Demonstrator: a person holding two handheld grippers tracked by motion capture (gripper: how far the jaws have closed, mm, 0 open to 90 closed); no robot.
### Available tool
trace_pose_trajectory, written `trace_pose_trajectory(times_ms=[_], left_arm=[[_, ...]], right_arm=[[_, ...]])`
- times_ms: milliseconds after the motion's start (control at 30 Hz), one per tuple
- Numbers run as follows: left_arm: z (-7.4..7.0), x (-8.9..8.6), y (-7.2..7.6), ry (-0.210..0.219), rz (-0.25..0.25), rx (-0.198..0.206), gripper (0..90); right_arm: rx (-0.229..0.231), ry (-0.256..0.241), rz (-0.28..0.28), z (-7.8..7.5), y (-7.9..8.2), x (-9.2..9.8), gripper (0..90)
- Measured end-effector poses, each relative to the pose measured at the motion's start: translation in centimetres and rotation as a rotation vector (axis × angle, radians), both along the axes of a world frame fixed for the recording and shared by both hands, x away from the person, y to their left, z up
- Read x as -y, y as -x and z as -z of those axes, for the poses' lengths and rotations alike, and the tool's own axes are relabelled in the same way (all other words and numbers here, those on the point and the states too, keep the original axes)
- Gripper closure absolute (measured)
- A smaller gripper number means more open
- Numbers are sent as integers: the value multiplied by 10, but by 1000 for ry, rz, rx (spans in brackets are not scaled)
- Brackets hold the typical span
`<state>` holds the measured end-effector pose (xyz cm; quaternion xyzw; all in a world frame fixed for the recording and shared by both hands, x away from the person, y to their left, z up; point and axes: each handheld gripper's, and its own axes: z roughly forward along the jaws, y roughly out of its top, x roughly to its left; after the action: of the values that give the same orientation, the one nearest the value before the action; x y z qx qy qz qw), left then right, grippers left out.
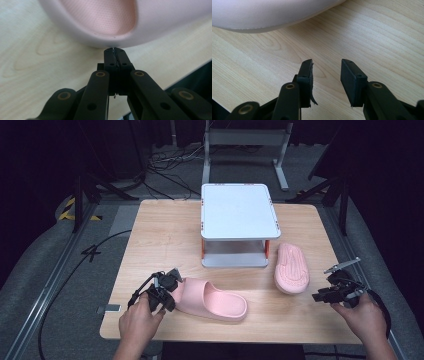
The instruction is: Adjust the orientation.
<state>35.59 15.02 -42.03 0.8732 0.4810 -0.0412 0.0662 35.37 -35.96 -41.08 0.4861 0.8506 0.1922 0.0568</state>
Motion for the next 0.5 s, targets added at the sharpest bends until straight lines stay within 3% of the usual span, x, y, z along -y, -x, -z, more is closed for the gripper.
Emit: trace_pose_trajectory(times_ms=[100,267,400,500], left_arm=[[0,2,-7,-8,-26,22,878],[2,1,-21,20,-64,43,864],[2,3,-32,12,-62,73,811],[4,5,-41,56,-77,83,815]], right_arm=[[-6,1,2,2,2,1,626],[-9,2,15,5,5,4,625],[-6,3,25,7,9,9,627],[1,-1,38,6,13,13,627]])
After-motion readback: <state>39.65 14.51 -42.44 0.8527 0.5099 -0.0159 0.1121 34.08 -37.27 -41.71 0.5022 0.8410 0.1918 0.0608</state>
